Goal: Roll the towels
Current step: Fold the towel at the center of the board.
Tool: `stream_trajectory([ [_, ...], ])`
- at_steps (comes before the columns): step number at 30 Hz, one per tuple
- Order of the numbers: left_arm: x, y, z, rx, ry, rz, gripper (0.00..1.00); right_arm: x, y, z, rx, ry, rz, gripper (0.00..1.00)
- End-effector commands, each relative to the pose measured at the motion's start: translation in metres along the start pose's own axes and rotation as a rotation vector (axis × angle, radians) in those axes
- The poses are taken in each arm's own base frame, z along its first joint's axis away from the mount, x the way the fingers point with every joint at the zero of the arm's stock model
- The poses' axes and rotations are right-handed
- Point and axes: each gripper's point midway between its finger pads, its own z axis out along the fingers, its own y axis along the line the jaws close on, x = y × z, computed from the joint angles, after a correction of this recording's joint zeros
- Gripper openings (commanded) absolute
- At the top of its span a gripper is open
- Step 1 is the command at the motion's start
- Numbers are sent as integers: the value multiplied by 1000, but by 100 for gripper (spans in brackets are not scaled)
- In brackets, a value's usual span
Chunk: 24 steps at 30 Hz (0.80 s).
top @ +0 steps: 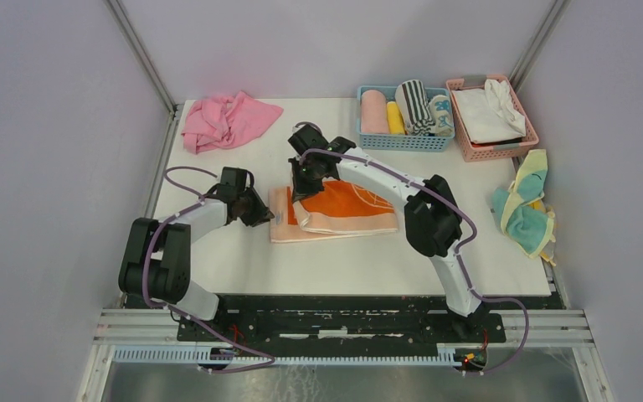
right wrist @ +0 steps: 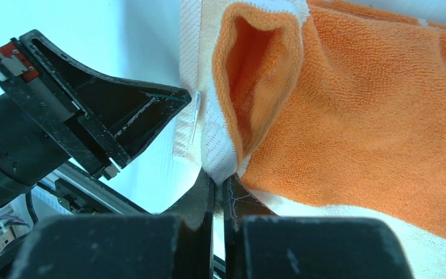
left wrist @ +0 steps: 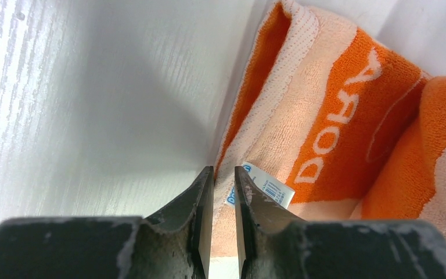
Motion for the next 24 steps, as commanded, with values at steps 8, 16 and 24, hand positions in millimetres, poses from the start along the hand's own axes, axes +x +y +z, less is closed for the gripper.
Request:
stream_trajectory([
  [8,0,-1,3,-14,-11,34,26,5,34,16,-164,34,38,6],
  [16,-2,-1,-1,-18,-23,38,27,16,25,43,-151,72,56,23],
  [24,-7,3,-18,-49,-67,44,34,0,41,-18,-221,-16,-53,55],
])
